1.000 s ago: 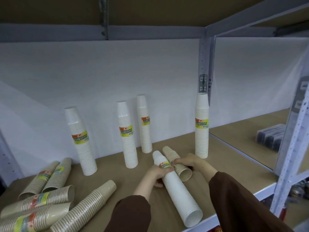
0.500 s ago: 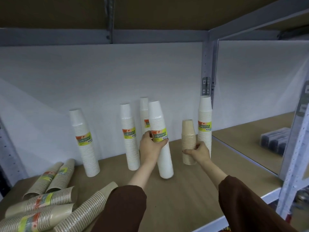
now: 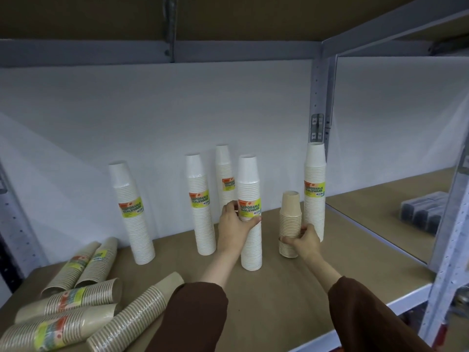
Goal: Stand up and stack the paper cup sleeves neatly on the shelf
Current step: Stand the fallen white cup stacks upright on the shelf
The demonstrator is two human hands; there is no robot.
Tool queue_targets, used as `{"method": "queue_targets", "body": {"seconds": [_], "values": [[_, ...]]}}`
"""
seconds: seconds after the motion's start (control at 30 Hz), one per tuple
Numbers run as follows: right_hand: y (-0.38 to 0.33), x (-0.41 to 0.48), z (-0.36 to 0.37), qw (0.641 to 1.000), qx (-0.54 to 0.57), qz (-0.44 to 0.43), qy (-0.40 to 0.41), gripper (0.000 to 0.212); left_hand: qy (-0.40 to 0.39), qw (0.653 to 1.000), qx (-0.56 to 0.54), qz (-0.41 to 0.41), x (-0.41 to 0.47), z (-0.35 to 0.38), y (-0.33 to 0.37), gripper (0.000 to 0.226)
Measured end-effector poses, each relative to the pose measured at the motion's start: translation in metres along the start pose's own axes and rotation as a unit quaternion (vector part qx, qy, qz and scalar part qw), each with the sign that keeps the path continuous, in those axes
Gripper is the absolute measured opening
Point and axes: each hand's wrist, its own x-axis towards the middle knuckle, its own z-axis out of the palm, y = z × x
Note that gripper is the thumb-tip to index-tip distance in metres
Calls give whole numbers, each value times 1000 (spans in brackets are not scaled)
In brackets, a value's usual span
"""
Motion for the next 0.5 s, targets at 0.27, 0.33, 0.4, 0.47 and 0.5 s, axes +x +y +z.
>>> {"method": "queue_targets", "body": {"seconds": [0.27, 0.33, 0.4, 0.47, 0.5], "values": [[4, -8, 2, 999, -18, -42, 1, 59, -23, 999, 42, 4, -3, -1, -1, 63], [4, -12, 0, 999, -24, -38, -8, 59, -41, 997, 62, -2, -5, -3, -3, 66], [5, -15, -2, 999, -27, -26, -13, 62, -56, 995, 75, -18, -11, -6, -7, 71], [8, -20, -4, 999, -36, -5, -9, 66, -66, 994, 82, -35, -18, -11, -13, 72], [10, -24, -6, 999, -43, 3, -6, 63, -70, 993, 86, -41, -22, -14, -17, 70]]}}
